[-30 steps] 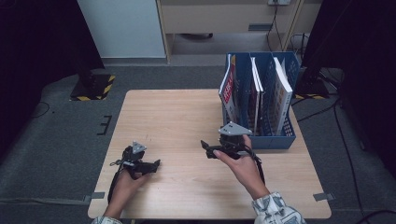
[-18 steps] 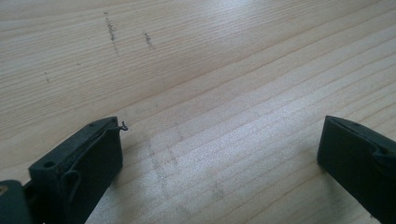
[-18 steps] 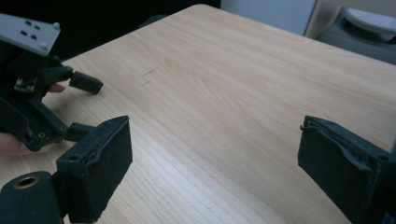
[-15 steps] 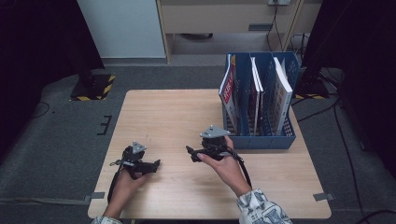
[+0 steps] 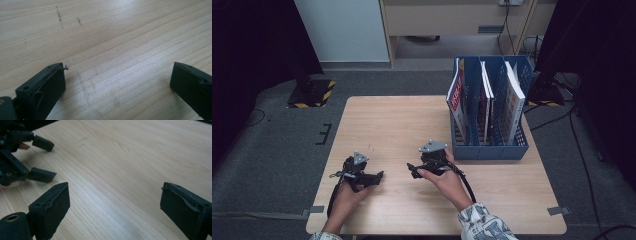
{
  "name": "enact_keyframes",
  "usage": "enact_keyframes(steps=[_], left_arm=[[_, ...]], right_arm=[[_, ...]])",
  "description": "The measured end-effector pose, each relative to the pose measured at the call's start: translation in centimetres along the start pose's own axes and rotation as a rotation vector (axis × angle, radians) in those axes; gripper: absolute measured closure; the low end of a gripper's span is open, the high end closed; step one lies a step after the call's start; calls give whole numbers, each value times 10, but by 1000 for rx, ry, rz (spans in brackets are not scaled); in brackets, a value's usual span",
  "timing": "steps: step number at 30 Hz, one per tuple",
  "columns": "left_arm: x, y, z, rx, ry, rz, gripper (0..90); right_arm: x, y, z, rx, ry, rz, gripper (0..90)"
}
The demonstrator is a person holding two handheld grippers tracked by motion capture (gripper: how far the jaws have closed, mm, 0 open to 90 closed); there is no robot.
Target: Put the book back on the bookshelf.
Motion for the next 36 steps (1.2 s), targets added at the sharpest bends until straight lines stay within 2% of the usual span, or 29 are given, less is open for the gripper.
enact_keyframes(steps=[3,5,9,12,18,29,36], left_arm=[[0,0,0,0,0,0,0],[0,0,0,0,0,0,0],[0,0,0,0,0,0,0],[0,0,0,0,0,0,0],[0,0,0,0,0,0,0],[0,0,0,0,-1,0,0],[0,0,0,0,0,0,0]], right_arm=[[6,7,0,-3,6,-30,95],[9,13,0,1,-14,-56,95],[12,22,3,-4,10,-81,95],[15,28,3,-13,9,-107,89],[20,35,6,9,9,-139,87],[31,42,12,59,30,-156,88],[34,44,10,83,19,-159,80]])
Point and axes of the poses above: each handheld gripper's, and its own axes: y roughly forward along the jaws, x roughly out of its underside, z roughly to its right, the point moved 1 cm from there along y, roughly forward along the jaws
